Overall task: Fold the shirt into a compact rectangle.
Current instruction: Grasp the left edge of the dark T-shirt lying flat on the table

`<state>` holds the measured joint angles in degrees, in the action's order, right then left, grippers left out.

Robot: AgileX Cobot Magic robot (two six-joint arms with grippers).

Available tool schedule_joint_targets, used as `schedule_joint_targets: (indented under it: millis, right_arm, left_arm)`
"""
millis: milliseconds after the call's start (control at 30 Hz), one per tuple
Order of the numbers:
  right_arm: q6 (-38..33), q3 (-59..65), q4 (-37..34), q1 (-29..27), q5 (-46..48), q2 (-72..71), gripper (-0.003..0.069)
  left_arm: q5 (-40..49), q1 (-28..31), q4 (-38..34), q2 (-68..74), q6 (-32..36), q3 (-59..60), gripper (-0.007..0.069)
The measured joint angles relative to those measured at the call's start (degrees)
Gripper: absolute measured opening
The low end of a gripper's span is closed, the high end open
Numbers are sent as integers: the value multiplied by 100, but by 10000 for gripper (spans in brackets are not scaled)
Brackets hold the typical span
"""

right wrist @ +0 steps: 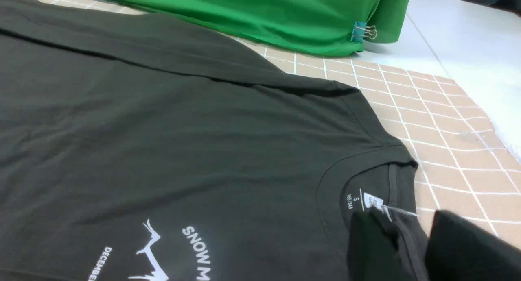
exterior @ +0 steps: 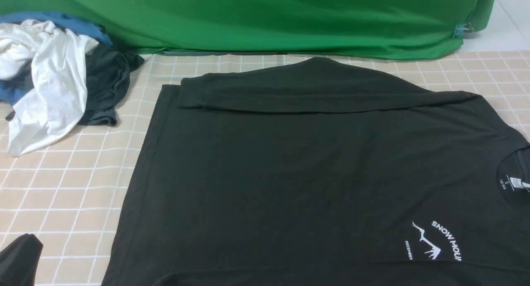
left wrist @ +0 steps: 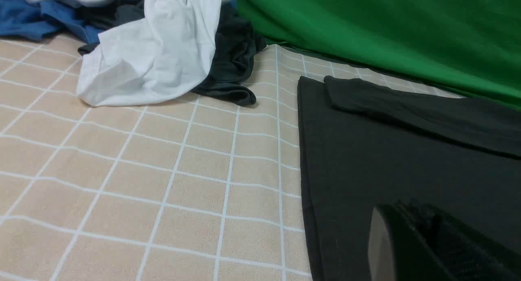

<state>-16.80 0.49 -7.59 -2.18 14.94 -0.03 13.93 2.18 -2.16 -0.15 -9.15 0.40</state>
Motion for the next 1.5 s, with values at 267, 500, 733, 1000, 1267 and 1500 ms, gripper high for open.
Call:
schedule_joint_targets:
  millis: [267,500,733,1000,1267,1500]
  right_arm:
    - [0,0,0,0,0,0,248]
    - [0,0,0,0,0,0,248]
    - [0,0,0,0,0,0,248]
    - [0,0,0,0,0,0,248]
    - [0,0,0,0,0,0,248]
    - [239,0,-259,0,-312,0,248]
  left_arm:
    - [0,0,0,0,0,0,13]
    - [0,0,0,0,0,0,13]
    - [0,0,68,0,0,0,13]
    - [-568,0,-791,0,-144,0,13]
    - [-1614,0,-2464,0,-852,0,13]
    - [-2323,0,-2580,0,-1123,0,13]
